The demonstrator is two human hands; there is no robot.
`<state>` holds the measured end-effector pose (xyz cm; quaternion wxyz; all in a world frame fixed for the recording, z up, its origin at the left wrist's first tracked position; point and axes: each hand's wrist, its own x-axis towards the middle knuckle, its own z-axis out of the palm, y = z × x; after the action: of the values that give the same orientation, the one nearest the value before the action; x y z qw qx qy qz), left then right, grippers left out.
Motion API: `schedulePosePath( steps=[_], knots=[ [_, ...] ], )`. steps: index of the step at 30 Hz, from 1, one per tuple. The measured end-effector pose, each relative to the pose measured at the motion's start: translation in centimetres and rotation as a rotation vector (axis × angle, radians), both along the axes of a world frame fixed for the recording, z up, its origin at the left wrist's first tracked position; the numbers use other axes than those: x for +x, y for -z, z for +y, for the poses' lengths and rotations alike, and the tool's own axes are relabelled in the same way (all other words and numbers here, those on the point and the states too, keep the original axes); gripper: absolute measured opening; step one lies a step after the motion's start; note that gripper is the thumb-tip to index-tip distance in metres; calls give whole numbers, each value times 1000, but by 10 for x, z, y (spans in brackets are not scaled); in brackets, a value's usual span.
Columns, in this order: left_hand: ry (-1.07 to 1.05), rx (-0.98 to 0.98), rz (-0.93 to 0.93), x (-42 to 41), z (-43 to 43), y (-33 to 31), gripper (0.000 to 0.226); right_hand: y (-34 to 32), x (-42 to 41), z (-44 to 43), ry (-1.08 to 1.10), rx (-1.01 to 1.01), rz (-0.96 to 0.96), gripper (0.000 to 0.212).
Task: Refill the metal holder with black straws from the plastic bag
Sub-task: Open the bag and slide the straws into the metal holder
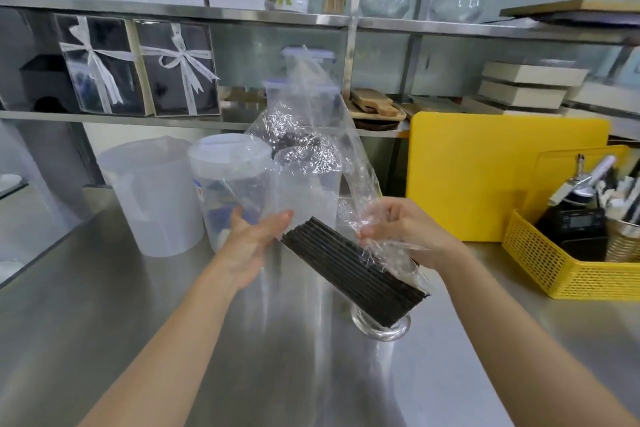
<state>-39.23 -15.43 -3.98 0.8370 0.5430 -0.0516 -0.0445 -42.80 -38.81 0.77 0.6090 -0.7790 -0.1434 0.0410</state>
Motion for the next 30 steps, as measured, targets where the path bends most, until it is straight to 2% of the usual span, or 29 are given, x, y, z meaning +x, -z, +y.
schedulePosePath(
  steps=[3,6,8,9,12,14,15,16,18,20,22,24,25,26,28,29,30],
  knots=[
    [178,-27,-36,-1,-8,6,67,-2,-3,0,18,29,-3,20],
    [176,-175,-41,1,-20,6,26,-7,-9,0,23,59,-32,13],
    [170,-266,-31,7,-22,5,1,-6,-8,-5,52,161,-7,6],
    [177,-296,-35,10,-21,5,2,-5,-5,-9,92,245,45,19],
    [188,-372,-44,17,-20,4,28,7,1,-29,186,539,171,63],
    [189,-397,-74,17,-21,5,9,17,0,-38,186,722,235,63],
    [180,-424,-78,18,-23,5,10,23,-1,-41,178,734,233,55],
    [174,-437,-68,19,-25,6,26,27,-2,-40,170,708,212,46],
    [174,-467,-46,21,-27,9,40,37,-3,-42,158,662,170,31],
    [171,-502,-37,22,-28,9,37,43,-5,-44,121,700,171,50],
    [156,-514,-31,25,-28,10,31,49,-8,-49,14,842,175,73],
    [140,-533,-34,27,-27,11,30,50,-12,-51,-117,971,177,87],
    [138,-544,-31,27,-27,11,26,48,-14,-49,-141,938,174,89],
    [144,-553,-32,27,-27,11,21,46,-15,-46,-100,828,158,82],
    [160,-543,-25,27,-26,12,7,44,-10,-39,122,514,83,44],
    [163,-541,-8,25,-25,10,5,41,-8,-34,255,445,51,27],
    [161,-541,6,27,-22,9,18,39,-5,-32,357,455,30,19]
  ],
)
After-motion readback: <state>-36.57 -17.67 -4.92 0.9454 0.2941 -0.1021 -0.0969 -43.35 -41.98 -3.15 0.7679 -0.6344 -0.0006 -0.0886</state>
